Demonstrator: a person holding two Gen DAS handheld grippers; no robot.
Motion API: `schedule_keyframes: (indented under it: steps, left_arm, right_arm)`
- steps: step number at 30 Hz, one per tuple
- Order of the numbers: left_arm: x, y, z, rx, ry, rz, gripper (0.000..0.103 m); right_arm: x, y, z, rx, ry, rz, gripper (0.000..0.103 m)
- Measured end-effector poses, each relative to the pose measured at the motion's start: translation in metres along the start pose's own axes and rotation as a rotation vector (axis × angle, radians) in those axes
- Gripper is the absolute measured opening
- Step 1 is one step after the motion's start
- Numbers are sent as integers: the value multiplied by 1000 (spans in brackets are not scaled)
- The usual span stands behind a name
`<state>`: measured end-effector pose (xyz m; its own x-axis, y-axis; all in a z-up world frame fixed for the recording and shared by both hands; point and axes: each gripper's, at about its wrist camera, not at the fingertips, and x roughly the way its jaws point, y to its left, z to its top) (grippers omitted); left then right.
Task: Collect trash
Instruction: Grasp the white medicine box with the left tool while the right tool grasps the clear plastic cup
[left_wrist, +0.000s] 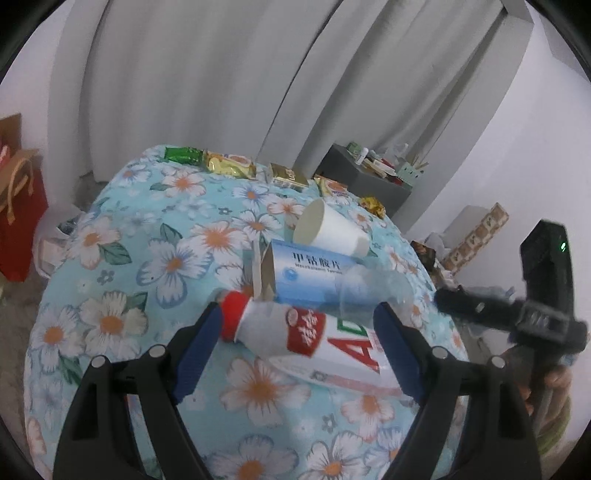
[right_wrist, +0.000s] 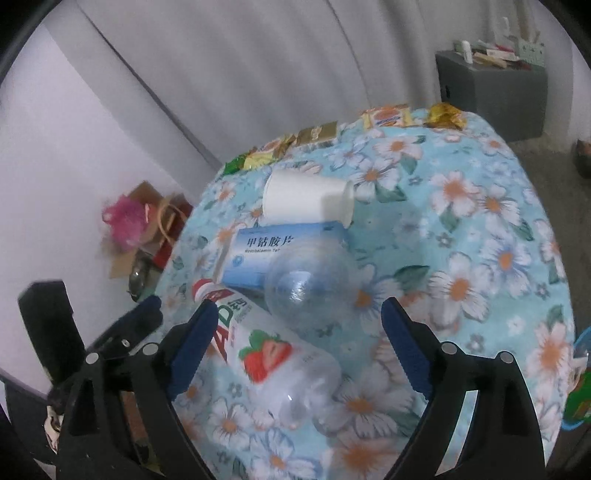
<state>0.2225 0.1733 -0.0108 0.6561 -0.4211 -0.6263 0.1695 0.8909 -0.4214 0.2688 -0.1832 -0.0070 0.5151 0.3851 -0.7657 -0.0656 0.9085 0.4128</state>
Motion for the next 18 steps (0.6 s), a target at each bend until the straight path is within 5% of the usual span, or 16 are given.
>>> schedule_keyframes:
  steps: [6, 12, 18]
  left_arm:
    - [39, 34, 25, -157, 124, -82, 81]
    - [80, 67, 34, -308, 265, -87, 49]
    - [92, 64, 37, -264, 285, -85, 32]
  right_arm:
    - [29, 5, 4, 1, 44, -44, 86]
    - [37, 8, 6, 1, 54, -55, 86]
    - [43, 8, 7, -1, 55, -56, 86]
